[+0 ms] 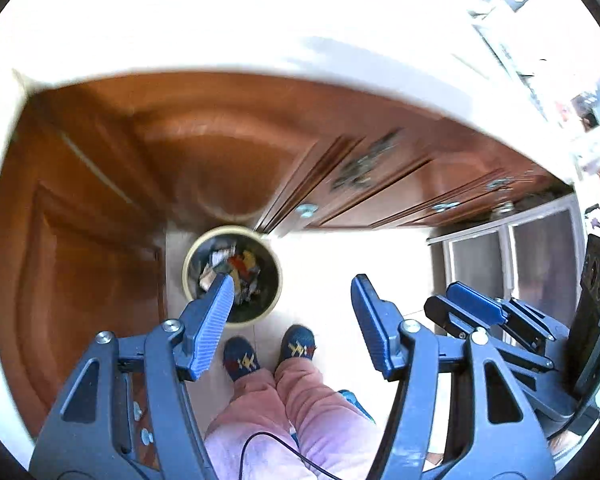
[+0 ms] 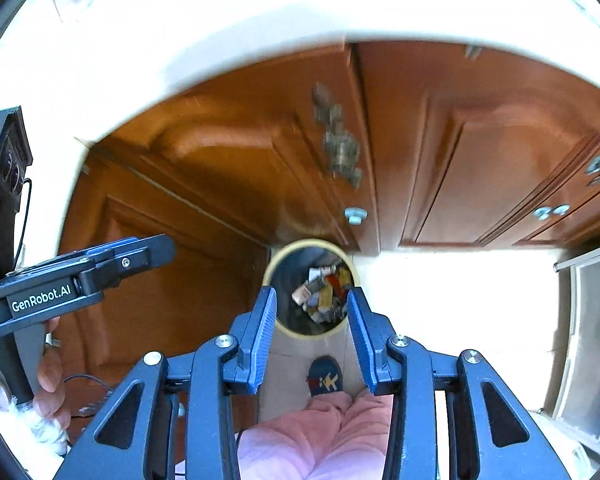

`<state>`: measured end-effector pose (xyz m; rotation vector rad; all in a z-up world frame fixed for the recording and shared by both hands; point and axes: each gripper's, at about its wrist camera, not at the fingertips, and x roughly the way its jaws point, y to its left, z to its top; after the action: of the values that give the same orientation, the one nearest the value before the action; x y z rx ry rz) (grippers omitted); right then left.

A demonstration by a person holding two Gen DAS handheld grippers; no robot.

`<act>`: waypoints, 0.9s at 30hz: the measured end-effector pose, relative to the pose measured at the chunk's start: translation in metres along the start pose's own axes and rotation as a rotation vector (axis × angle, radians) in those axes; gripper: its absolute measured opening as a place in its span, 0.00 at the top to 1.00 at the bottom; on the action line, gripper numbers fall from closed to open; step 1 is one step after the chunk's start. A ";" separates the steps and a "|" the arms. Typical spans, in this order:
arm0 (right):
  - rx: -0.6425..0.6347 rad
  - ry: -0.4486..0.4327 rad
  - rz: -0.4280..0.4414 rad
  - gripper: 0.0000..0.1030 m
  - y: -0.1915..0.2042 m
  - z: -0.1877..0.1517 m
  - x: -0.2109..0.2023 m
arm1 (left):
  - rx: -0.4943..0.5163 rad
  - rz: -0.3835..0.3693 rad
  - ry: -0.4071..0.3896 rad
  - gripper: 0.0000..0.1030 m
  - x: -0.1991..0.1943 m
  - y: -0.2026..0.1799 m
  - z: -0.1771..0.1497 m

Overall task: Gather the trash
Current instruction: 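Raise both tools back up toward the counter trash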

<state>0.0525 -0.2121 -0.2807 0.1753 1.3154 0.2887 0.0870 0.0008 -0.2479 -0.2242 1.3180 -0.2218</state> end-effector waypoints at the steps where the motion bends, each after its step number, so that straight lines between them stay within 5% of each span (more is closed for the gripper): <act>1: 0.002 -0.015 0.002 0.64 0.003 0.002 -0.013 | 0.014 -0.010 -0.014 0.44 -0.011 -0.006 0.002; 11: 0.014 -0.183 -0.019 0.64 0.011 0.014 -0.134 | 0.107 -0.040 -0.133 0.44 -0.110 -0.044 0.028; 27: -0.036 -0.391 -0.076 0.64 0.068 0.056 -0.216 | 0.200 -0.051 -0.328 0.42 -0.194 -0.047 0.060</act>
<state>0.0514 -0.2116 -0.0475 0.1424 0.9269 0.2004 0.0977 0.0139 -0.0399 -0.1179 0.9587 -0.3433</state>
